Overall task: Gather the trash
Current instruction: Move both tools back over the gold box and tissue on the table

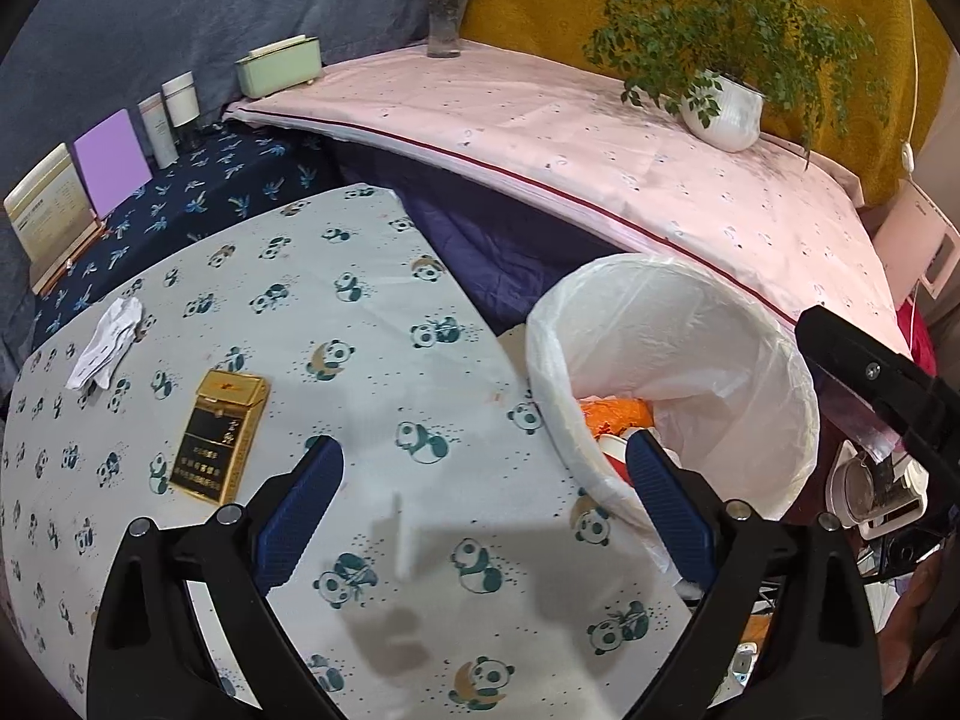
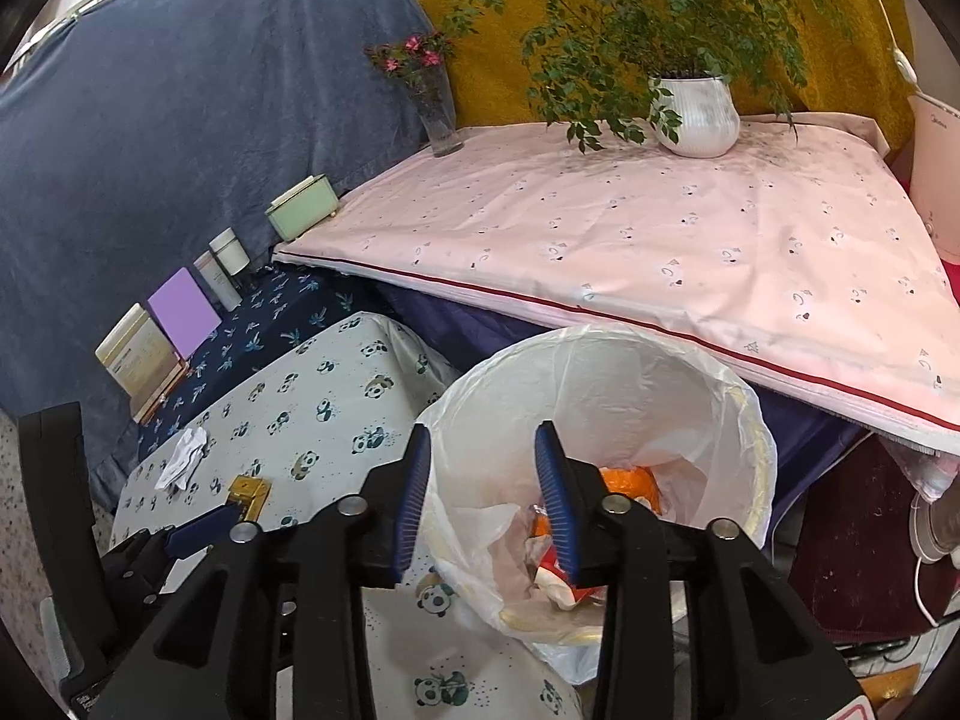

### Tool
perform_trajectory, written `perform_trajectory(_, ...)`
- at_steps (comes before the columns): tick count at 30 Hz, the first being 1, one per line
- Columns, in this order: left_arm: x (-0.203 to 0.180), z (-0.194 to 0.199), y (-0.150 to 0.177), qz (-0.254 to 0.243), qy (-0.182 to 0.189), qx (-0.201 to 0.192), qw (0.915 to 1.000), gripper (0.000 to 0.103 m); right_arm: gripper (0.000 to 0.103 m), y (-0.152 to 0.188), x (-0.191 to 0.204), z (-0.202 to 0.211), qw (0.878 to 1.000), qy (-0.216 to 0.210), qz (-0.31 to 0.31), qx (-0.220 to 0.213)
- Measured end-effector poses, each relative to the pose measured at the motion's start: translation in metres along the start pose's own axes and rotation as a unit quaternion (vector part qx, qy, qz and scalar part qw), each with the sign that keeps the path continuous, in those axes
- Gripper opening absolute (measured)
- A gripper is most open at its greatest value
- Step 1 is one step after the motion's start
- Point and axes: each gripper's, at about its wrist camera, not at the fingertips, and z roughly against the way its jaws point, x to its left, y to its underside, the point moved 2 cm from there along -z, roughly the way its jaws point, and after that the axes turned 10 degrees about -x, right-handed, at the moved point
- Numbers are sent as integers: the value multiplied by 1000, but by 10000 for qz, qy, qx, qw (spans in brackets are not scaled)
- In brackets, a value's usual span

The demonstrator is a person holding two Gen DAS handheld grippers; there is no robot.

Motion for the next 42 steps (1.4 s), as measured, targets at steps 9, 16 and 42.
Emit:
perform_trajectory(9, 31, 15, 2, 138, -213, -138, 9996, 91, 54, 8, 33, 2, 9997, -112, 216, 47)
perform_trajectory(16, 65, 28, 7, 369, -422, -229, 9982, 94, 66, 18, 62, 4, 9990, -187, 395, 110)
perform_trajectory(42, 192, 62, 44, 987, -1515, -313, 9830, 94, 83, 70, 180, -14, 9916, -600, 1034, 488)
